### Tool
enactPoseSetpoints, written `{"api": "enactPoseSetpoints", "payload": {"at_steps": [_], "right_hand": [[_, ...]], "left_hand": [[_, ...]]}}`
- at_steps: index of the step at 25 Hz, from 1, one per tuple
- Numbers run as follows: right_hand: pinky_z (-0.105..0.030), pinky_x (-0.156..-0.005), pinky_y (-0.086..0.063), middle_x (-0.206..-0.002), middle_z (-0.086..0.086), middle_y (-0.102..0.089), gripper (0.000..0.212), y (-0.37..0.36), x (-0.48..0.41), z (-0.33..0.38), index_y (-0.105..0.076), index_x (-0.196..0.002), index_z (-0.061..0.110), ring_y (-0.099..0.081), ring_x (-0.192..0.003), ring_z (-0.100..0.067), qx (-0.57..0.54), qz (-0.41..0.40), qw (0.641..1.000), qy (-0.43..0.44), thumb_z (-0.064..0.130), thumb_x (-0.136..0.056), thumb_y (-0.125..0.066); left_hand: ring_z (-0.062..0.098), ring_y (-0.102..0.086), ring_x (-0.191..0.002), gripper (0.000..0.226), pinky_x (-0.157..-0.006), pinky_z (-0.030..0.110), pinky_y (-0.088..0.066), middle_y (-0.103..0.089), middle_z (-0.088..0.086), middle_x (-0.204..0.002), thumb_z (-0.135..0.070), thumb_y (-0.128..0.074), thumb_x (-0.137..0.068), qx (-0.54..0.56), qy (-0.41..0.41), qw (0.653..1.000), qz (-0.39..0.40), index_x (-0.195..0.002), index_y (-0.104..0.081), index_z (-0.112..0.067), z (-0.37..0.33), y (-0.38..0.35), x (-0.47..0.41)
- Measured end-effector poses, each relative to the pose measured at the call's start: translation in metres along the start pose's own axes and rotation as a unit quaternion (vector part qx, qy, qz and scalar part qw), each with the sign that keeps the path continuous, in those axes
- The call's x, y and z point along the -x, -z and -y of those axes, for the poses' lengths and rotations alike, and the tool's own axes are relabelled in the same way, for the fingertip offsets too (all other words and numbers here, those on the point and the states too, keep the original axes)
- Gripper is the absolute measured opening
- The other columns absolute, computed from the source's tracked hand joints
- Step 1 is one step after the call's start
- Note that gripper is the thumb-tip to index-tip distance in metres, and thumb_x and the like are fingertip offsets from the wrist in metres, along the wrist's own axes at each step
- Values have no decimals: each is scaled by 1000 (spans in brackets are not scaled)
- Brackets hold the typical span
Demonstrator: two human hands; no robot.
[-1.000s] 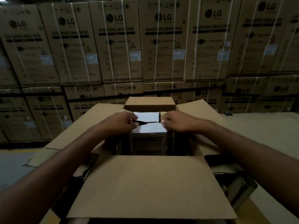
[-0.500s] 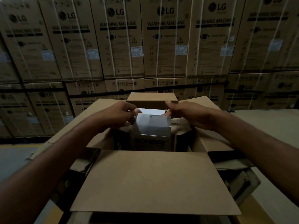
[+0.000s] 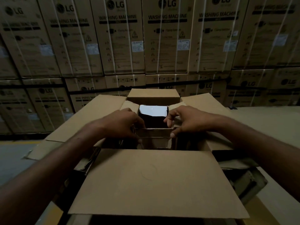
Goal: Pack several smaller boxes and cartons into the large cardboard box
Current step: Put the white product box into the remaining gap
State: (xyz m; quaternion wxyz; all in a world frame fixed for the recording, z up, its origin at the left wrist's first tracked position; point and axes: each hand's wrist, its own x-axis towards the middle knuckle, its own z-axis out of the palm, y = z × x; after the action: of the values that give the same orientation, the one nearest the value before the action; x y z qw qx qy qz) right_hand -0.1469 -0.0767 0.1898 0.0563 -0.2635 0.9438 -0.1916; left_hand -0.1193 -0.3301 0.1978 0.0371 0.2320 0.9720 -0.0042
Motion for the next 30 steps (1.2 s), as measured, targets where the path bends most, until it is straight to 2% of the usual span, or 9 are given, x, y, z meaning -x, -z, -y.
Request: {"api": "enactPoseSetpoints", "payload": {"at_steps": [2, 4, 7, 9, 13, 18, 23, 26, 30], "right_hand": [[-43, -115, -24, -120, 19, -66, 31, 6, 1, 4, -68, -110, 34, -50, -116, 0, 74, 25, 997, -5, 49, -85, -79], [-37, -106, -36, -119, 13, -69, 38, 12, -2, 10, -71, -120, 32, -56, -112, -3, 64, 46, 997, 6, 58, -95, -60], [-24, -80, -48, -120, 4, -72, 30, 17, -21, 13, -73, -127, 24, -62, -96, -7, 73, 45, 996, 15, 26, -106, -52], [-16, -73, -43, -131, 2, -68, 47, 12, -37, 15, -67, -136, 25, -59, -100, -7, 128, 88, 988, 8, 4, -97, -50], [-20, -65, -43, -137, -4, -61, 67, 1, -60, 15, -47, -155, 26, -54, -97, -14, 220, 127, 967, -20, 1, -94, -56], [-24, -81, -54, -140, 1, -56, 71, 6, -68, 1, -40, -156, 32, -60, -110, -11, 113, 13, 993, 9, 8, -94, -64], [-28, -95, -50, -170, 4, -16, 87, 10, -85, -7, -24, -163, 24, -39, -143, -21, 175, -39, 984, -5, 16, -91, -71], [-45, -110, -45, -159, -3, -39, 78, 13, -99, -14, -37, -157, 22, -42, -137, -24, 161, -1, 986, -38, 16, -87, -71], [-46, -107, -49, -136, -3, -60, 66, 8, -101, -21, -49, -149, 23, -56, -123, -20, 92, 4, 994, -65, 12, -87, -72]], "left_hand": [[4, -53, -113, 37, -97, 33, -49, -67, -16, -117, -48, -71, -91, 65, -20, 998, 7, -123, -70, -31, 1, 4, -3], [6, -62, -106, 32, -95, 30, -51, -72, -8, -115, -45, -62, -98, 148, -16, 989, 1, -120, -73, -25, -1, 11, -7], [15, -65, -105, 30, -97, 40, -52, -72, 2, -116, -36, -55, -104, 113, 3, 994, -9, -120, -74, -19, 1, 14, -27], [15, -65, -109, 31, -102, 41, -51, -71, 1, -122, -34, -56, -104, 68, 17, 996, 49, -126, -71, -20, 2, 13, -40], [13, -65, -111, 38, -99, 34, -52, -69, -1, -128, -37, -56, -103, 52, 13, 993, 107, -136, -65, -20, 6, 16, -56], [21, -39, -140, 62, -112, 37, -45, -30, -1, -159, -37, -69, -94, 79, 11, 995, 66, -151, -46, -24, 24, 22, -63], [32, -6, -155, 110, -122, 51, -28, 7, -6, -168, -46, -81, -81, 45, 64, 993, 84, -162, -8, -37, 25, 29, -70], [34, 3, -157, 118, -123, 56, -20, 20, -8, -169, -55, -78, -80, 33, 102, 985, 135, -162, 5, -38, 25, 28, -78], [30, 7, -157, 124, -125, 54, -14, 23, -10, -168, -61, -76, -77, 88, 123, 978, 143, -161, 12, -38, 32, 22, -81]]}}
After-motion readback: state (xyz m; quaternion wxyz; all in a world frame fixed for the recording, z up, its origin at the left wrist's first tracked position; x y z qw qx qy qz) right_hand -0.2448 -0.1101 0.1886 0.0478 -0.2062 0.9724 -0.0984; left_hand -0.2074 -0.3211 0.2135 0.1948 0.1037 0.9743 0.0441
